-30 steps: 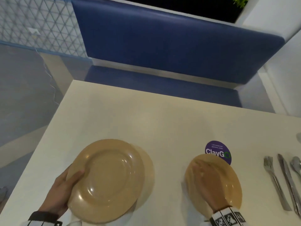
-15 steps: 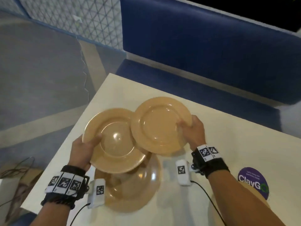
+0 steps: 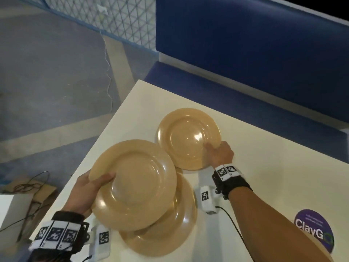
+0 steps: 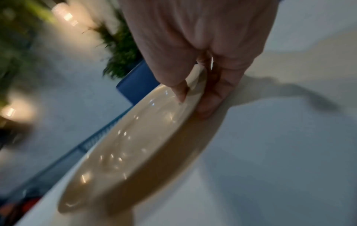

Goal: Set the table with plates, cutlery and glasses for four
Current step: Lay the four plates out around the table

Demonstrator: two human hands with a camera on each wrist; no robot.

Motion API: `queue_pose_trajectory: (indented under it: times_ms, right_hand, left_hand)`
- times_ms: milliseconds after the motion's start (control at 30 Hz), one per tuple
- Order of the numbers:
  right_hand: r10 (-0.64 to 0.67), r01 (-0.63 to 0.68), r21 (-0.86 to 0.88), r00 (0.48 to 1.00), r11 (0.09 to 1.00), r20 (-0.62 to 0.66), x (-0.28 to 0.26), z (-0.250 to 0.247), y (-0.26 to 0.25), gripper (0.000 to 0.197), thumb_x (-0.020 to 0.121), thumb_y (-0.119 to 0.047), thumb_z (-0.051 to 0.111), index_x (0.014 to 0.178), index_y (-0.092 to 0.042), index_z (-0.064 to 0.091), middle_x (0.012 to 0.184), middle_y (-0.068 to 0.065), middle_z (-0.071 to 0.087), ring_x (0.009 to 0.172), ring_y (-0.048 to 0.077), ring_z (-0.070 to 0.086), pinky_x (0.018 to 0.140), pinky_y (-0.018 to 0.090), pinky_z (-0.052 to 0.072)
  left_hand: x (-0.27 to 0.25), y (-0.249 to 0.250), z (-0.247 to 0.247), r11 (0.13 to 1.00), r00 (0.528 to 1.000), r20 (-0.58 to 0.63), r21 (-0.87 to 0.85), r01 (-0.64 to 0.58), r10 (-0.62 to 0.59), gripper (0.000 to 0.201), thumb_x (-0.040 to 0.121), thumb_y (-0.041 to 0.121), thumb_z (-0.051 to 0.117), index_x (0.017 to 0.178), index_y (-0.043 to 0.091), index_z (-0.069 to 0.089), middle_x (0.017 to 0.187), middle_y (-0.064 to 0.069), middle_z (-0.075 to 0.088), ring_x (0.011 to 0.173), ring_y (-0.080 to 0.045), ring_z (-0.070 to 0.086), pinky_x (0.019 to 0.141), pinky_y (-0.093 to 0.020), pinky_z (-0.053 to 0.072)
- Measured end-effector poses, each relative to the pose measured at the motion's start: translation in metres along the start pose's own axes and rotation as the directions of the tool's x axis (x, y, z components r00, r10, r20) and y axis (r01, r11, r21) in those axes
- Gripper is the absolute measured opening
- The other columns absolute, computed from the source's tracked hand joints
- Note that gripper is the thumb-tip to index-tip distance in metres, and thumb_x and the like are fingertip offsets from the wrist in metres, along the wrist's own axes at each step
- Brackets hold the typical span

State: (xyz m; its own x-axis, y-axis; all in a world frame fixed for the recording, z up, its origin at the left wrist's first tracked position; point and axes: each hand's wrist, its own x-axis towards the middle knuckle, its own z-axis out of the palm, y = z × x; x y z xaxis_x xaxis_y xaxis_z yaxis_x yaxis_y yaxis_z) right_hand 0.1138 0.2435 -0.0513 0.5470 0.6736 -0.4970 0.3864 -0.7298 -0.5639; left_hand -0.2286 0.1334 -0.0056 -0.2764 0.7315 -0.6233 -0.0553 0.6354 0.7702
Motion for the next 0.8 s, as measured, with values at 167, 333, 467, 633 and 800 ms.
queue_pose_trajectory:
  times_ms: [167,333,467,633,800]
  right_hand:
    - [-0.223,0.196,-0.333,0.974,0.922,-0.043,-0.008,-0.009,-0.011,0.064,0.087,-0.053,0.062,0.133,-0.015,0.039,0.125,0.008,0.046,0.112,0.032,0.055,0.082,0.044,0.048]
    - [-0.671,0.779,-0.56,0.577,0.281,0.466,-0.023,0.003,0.008,0.048,0.099,-0.048,0.035,0.144,-0.034,0.031,0.154,0.001,0.03,0.142,0.028,0.029,0.109,0.054,0.034]
    - [-0.568,0.762,-0.589,0.619,0.269,0.542,-0.017,0.022,0.01,0.05,0.096,-0.049,0.022,0.144,-0.036,0.028,0.158,0.002,0.023,0.142,0.035,0.024,0.107,0.059,0.028]
    - [-0.601,0.753,-0.479,0.653,0.451,0.461,-0.026,0.008,0.0,0.04,0.1,-0.042,0.026,0.137,-0.033,0.04,0.15,0.002,0.036,0.137,0.028,0.033,0.108,0.054,0.029]
    - [-0.444,0.425,0.144,0.791,0.894,0.421,-0.062,-0.065,0.003,0.031,0.096,-0.054,0.05,0.116,-0.033,0.061,0.107,-0.014,0.067,0.094,0.005,0.065,0.082,0.025,0.05]
  left_hand:
    - [-0.001,0.006,0.015,0.998,0.999,0.027,0.047,-0.045,0.044,0.019,0.088,0.011,0.071,0.107,0.012,0.07,0.09,-0.008,0.079,0.086,-0.032,0.074,0.072,-0.041,0.057]
    - [-0.004,0.003,0.013,0.997,0.998,0.034,0.058,-0.058,0.056,0.018,0.087,0.014,0.071,0.105,0.016,0.071,0.088,-0.006,0.079,0.086,-0.036,0.073,0.077,-0.05,0.058]
    - [-0.006,0.003,0.012,0.996,0.998,0.004,0.066,-0.058,0.058,0.015,0.087,0.012,0.071,0.101,0.013,0.071,0.082,-0.005,0.079,0.085,-0.037,0.072,0.073,-0.044,0.056]
    - [-0.01,0.006,0.019,0.997,0.998,0.016,0.04,-0.063,0.062,0.016,0.088,0.015,0.07,0.103,0.012,0.073,0.087,-0.008,0.079,0.089,-0.039,0.072,0.077,-0.046,0.056]
    - [-0.02,0.019,0.071,0.997,0.988,0.135,-0.006,-0.071,0.071,0.022,0.092,0.036,0.062,0.1,0.019,0.075,0.089,-0.007,0.079,0.08,-0.027,0.074,0.073,-0.041,0.055]
